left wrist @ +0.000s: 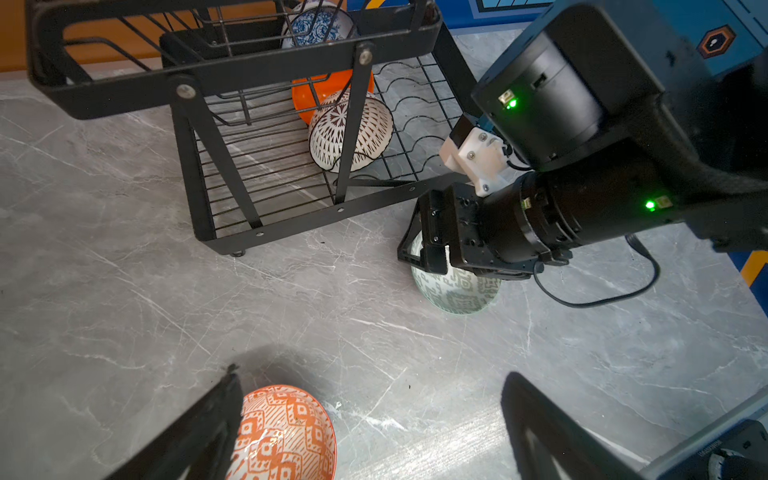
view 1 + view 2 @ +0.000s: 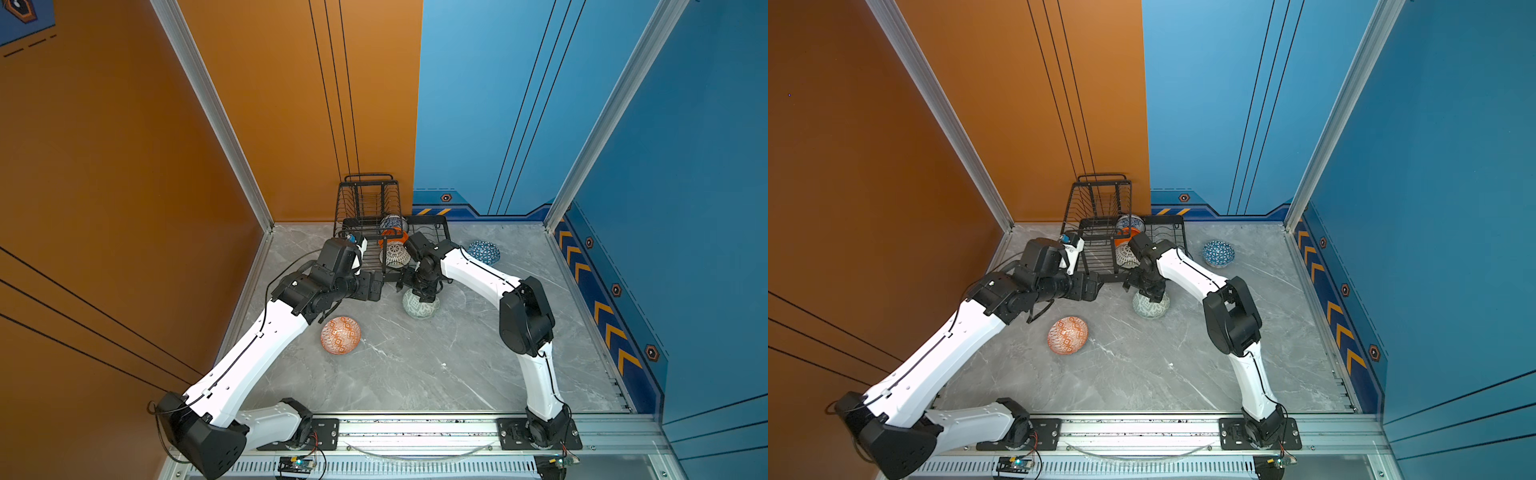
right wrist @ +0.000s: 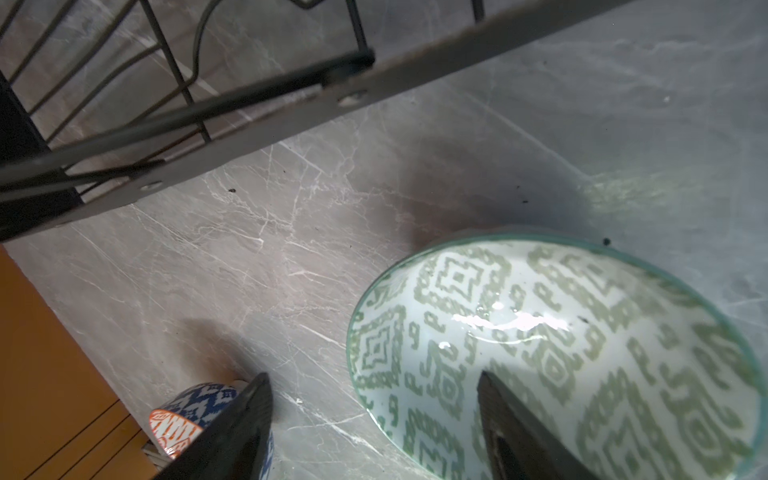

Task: Load the bowls into the dish rack
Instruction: 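Grasp the green-patterned bowl's rim with the right gripper while the left gripper hovers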

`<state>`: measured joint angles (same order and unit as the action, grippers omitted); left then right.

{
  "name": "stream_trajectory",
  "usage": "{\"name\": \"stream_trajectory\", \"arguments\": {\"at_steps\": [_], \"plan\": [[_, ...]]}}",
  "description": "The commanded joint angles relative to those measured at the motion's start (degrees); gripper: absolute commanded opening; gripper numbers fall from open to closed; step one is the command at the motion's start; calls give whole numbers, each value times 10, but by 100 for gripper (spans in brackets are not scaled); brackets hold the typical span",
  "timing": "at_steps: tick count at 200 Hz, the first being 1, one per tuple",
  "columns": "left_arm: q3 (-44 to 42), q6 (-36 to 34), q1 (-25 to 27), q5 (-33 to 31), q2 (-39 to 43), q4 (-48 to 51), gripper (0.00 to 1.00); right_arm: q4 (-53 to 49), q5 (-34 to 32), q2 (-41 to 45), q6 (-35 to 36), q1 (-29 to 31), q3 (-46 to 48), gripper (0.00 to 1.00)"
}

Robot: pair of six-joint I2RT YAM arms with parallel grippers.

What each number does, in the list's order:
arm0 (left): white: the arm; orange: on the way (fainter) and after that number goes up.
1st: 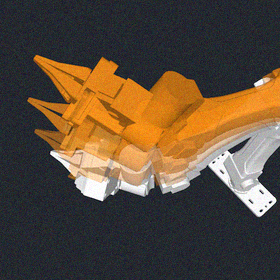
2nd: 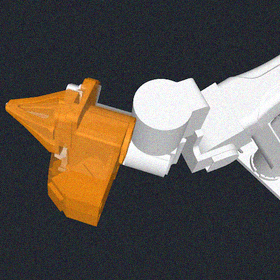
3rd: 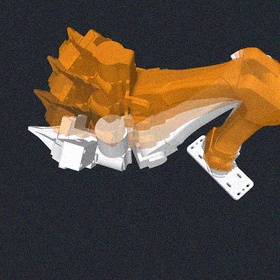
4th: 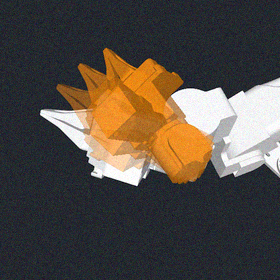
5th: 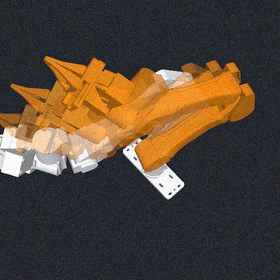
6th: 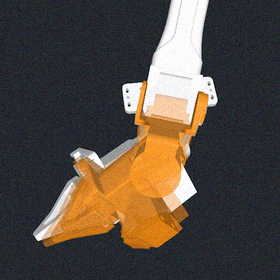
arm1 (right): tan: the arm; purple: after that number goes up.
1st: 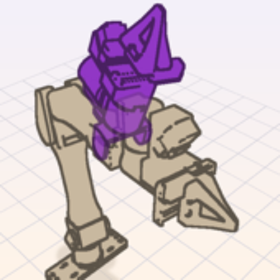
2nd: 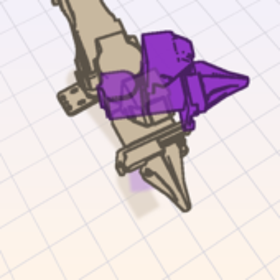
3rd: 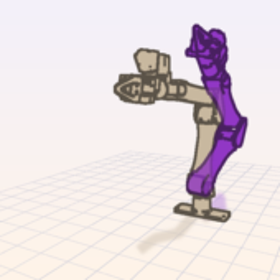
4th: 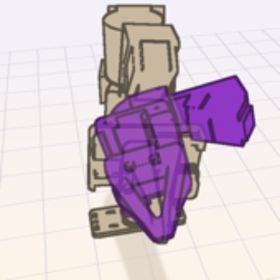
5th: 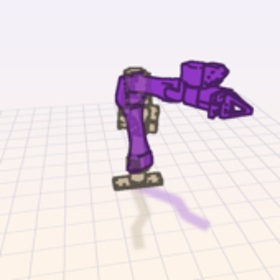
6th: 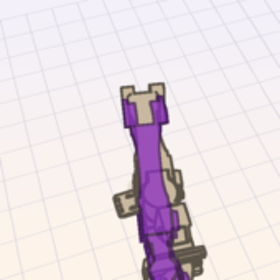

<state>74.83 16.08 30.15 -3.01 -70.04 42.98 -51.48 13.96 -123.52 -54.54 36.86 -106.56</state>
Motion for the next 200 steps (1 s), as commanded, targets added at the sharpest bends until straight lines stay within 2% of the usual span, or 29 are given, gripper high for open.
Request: {"name": "stream_trajectory", "arguments": {"at_steps": [1,49,99,162,200], "plan": [[-8,-11,-8,-7,3,-8,98,-18,-29,-12,-10,2,-13,74],[-5,-10,-10,-7,0,-8,98,-18,-36,-31,-13,2,-22,68],[-13,-9,-11,-9,4,-8,98,-17,-30,-49,-12,0,-35,56],[-12,-6,-12,-9,-1,-8,98,-16,-34,-58,-9,-11,-36,51],[-9,-1,-13,-7,-8,-8,98,-16,-32,-68,-7,-18,-48,45]]}}
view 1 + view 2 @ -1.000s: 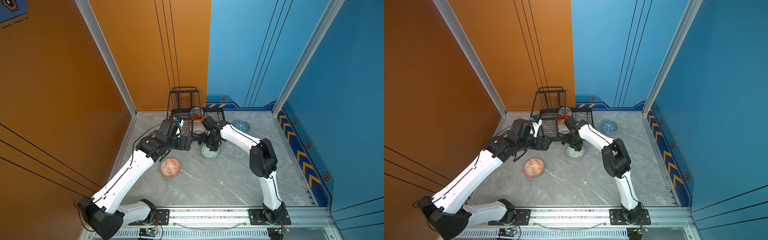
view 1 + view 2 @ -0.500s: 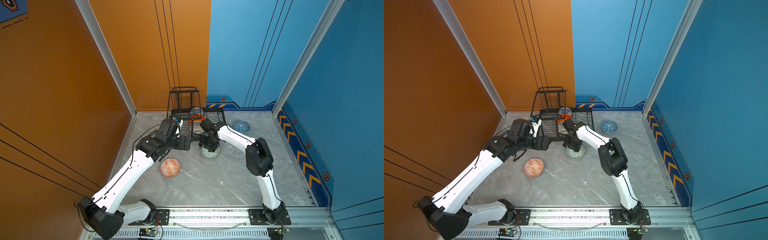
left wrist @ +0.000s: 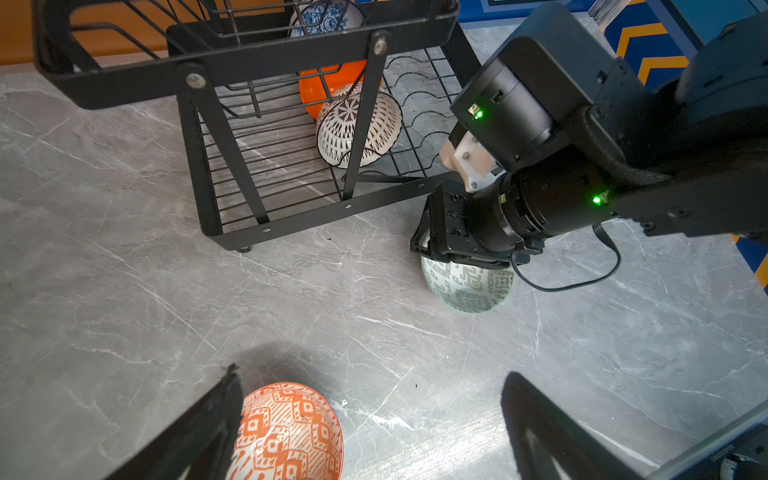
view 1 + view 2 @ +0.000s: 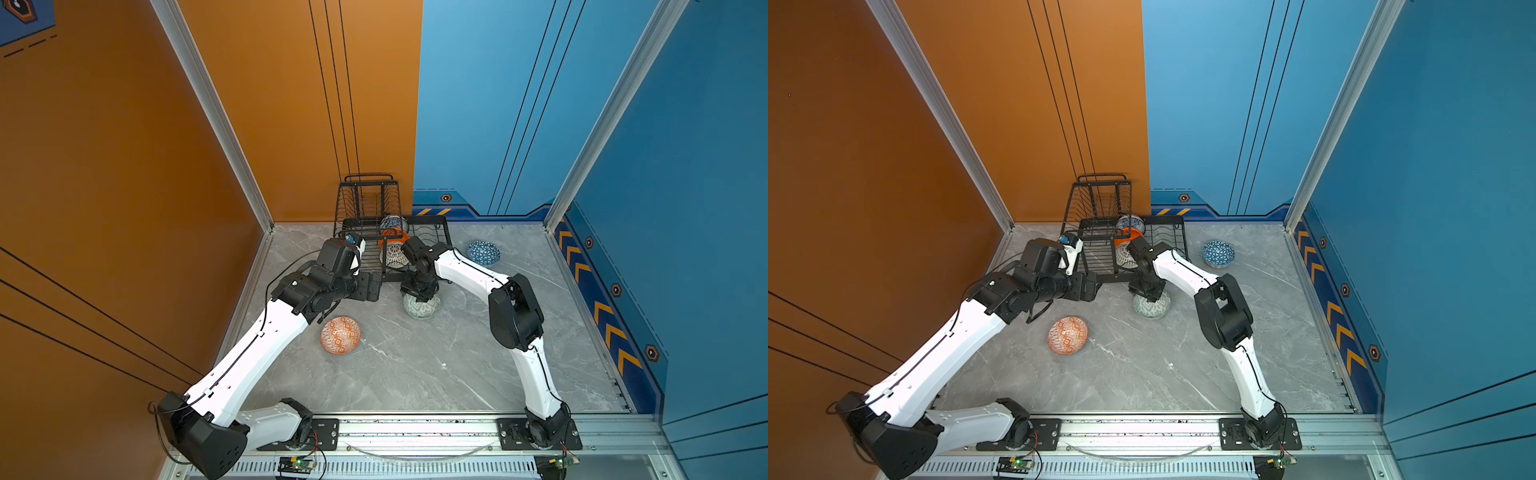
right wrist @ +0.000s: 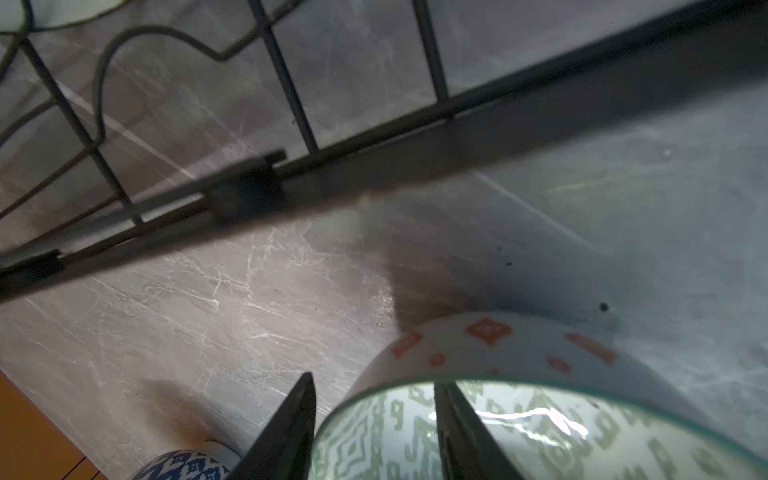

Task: Load the bowls into the dish rack
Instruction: 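Grasp the green-patterned bowl's rim with the right gripper while the left gripper hovers, then lift the green-patterned bowl up toward the rack with the right gripper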

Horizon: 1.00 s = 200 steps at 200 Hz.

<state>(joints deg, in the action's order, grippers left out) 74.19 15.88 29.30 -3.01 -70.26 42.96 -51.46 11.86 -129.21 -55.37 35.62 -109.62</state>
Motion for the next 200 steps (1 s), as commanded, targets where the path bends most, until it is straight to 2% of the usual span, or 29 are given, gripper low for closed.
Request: {"name": "stream_trajectory", "arguments": {"at_steps": [1,20,102,166,200], "plan": [[-3,1,-4,-8,-6,-8,98,-16,-11,-11,1,-6,-18,45],[1,0,-4,-7,-10,-8,98,-17,-11,-11,0,-9,-18,37],[15,11,0,-4,-29,-11,98,-16,-8,0,4,-17,1,20],[33,15,3,-2,-47,-18,98,-15,-3,33,4,-35,17,1],[45,13,6,-3,-60,-21,98,-15,8,50,0,-44,17,0]]}}
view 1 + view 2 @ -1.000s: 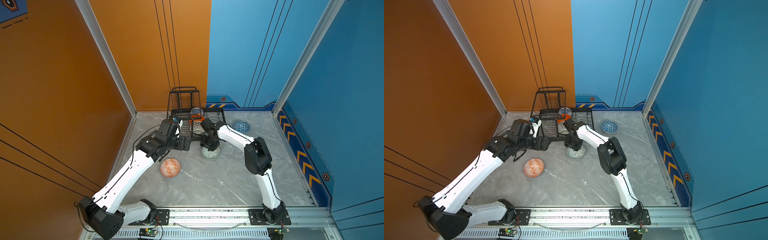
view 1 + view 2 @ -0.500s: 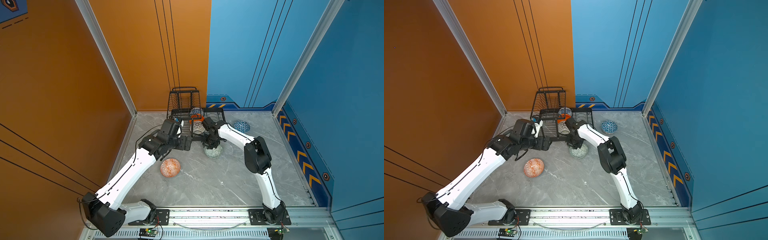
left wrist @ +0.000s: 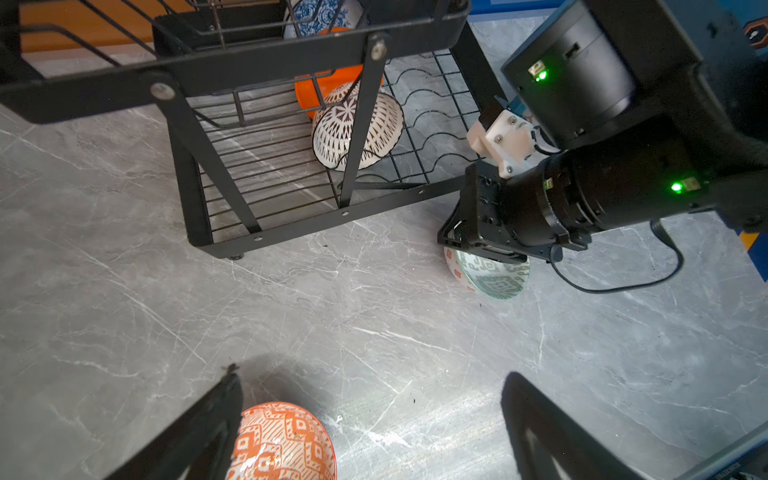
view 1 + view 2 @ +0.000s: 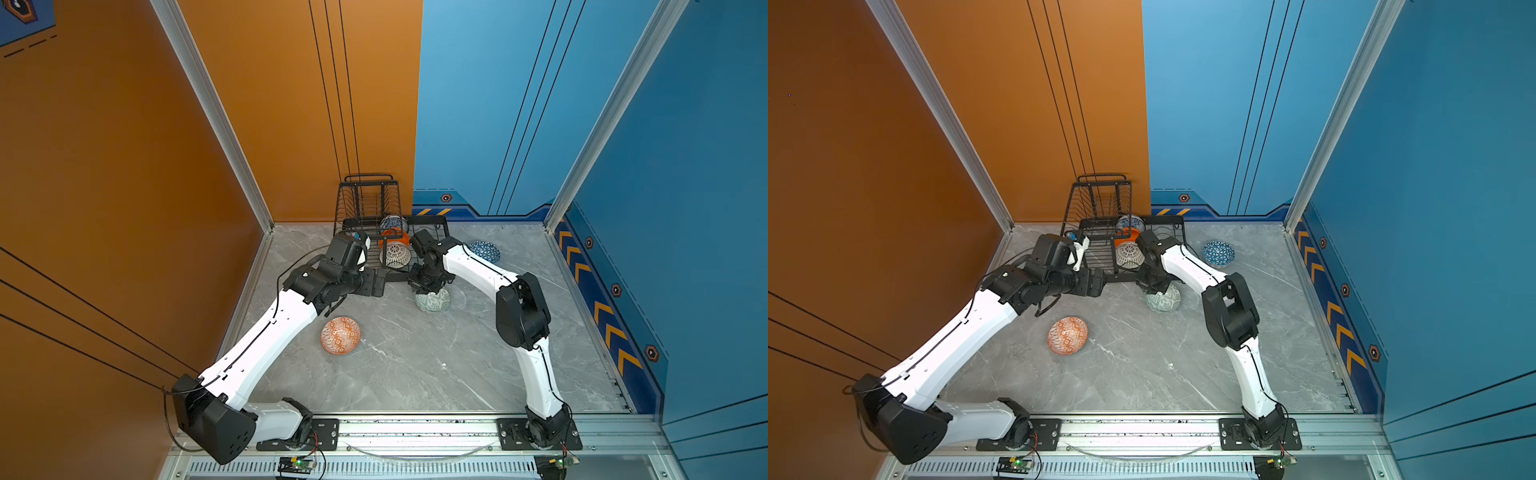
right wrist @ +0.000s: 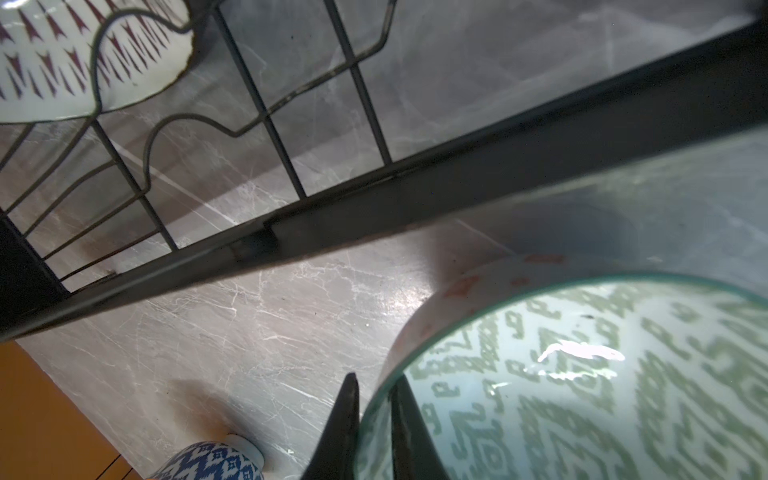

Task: Load the bowls into the dish rack
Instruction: 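Lift the green-patterned bowl up toward the rack with the right gripper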

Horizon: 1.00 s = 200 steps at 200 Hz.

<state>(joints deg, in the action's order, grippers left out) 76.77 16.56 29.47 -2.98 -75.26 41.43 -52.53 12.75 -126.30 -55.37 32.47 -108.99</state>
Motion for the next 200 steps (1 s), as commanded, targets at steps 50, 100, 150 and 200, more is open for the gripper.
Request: {"name": "stream_trajectory", "arguments": {"at_steps": [50,100,150,200], "plan": [[34,7,4,-6,-21,-15,98,-3,16,56,-14,-26,12,0],[56,8,6,-3,-39,-30,98,0,36,94,-22,-37,6,0],[72,8,9,-3,-55,-39,98,15,61,133,-37,-56,4,0],[94,1,16,-5,-78,-52,98,134,46,175,-71,-80,23,0]]}}
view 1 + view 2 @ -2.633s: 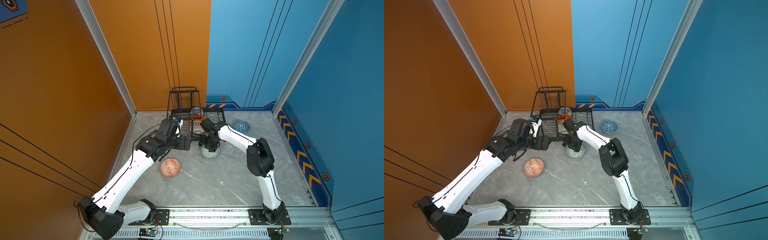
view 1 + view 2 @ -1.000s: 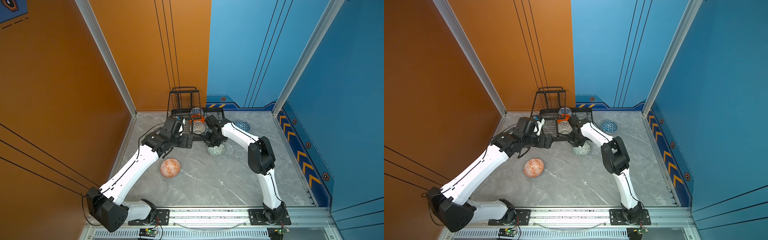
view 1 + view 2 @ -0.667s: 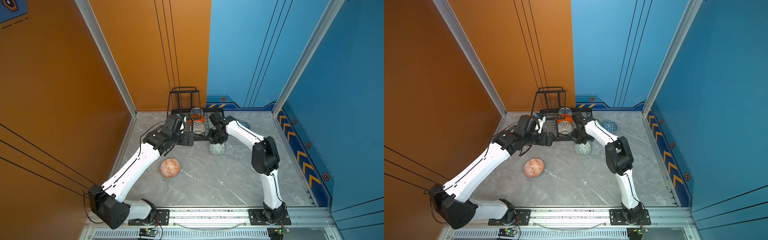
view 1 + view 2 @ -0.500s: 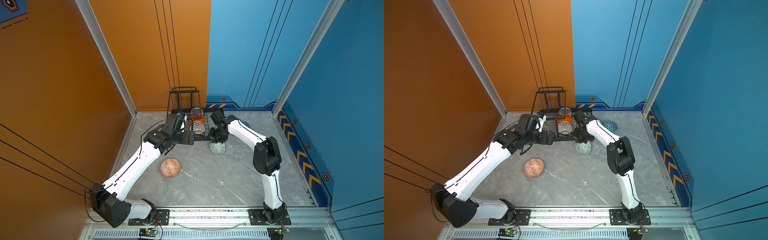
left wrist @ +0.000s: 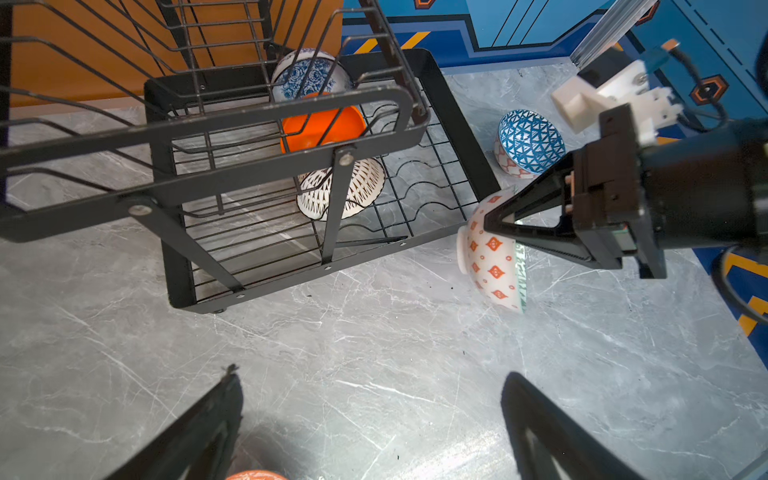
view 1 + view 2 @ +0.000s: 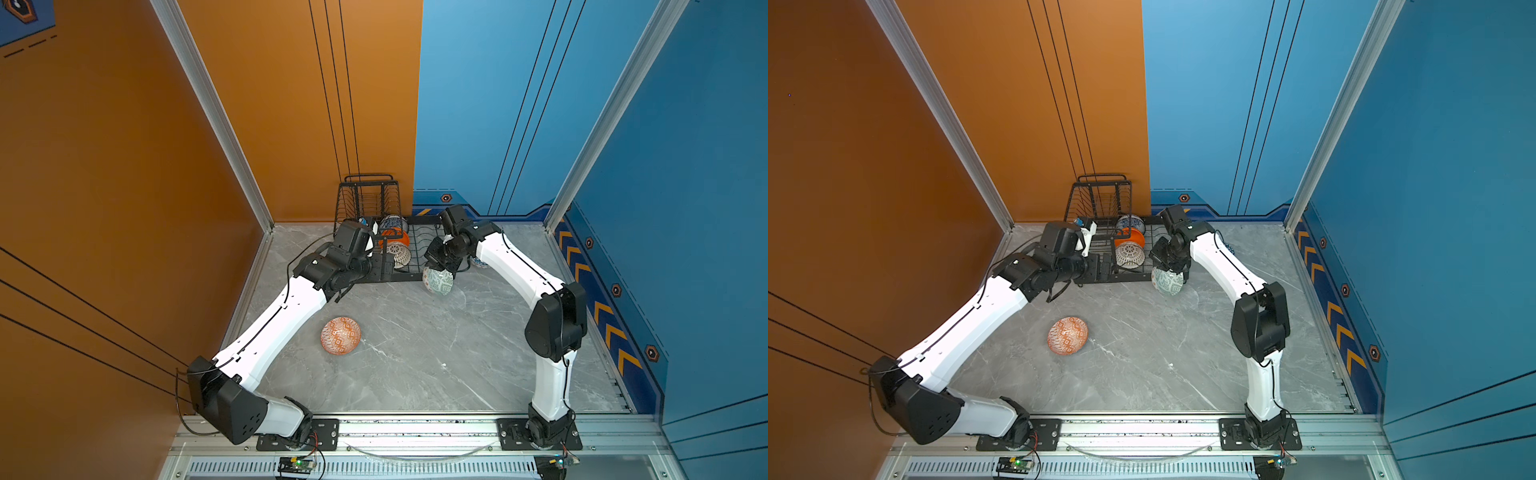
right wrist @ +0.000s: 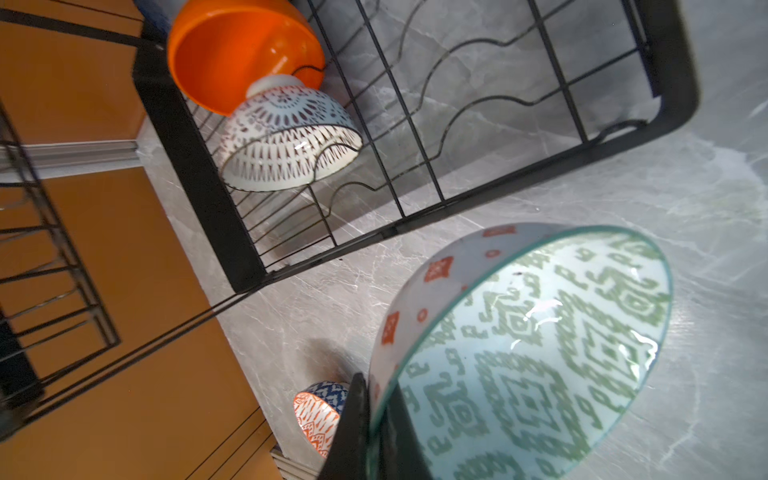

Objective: Load the bowls into the dish rack

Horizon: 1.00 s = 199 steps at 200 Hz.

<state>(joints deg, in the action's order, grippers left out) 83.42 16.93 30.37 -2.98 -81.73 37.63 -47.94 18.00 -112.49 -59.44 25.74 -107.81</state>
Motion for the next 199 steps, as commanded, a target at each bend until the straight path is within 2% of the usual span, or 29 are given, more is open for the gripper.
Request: {"name": "stream_trajectory", "arguments": {"at_steps": [1,47,121,199], "plan": [[28,-2,7,-5,-13,-13,98,92,-7,38,-31,-13,12,0],[68,-3,17,-3,-46,-19,98,215,-45,36,-56,-36,34,0],[96,-6,36,-15,-78,-36,98,504,-106,-16,-136,-62,90,0],[126,2,35,-14,-113,-45,98,654,-159,-124,-151,-65,52,0]]}}
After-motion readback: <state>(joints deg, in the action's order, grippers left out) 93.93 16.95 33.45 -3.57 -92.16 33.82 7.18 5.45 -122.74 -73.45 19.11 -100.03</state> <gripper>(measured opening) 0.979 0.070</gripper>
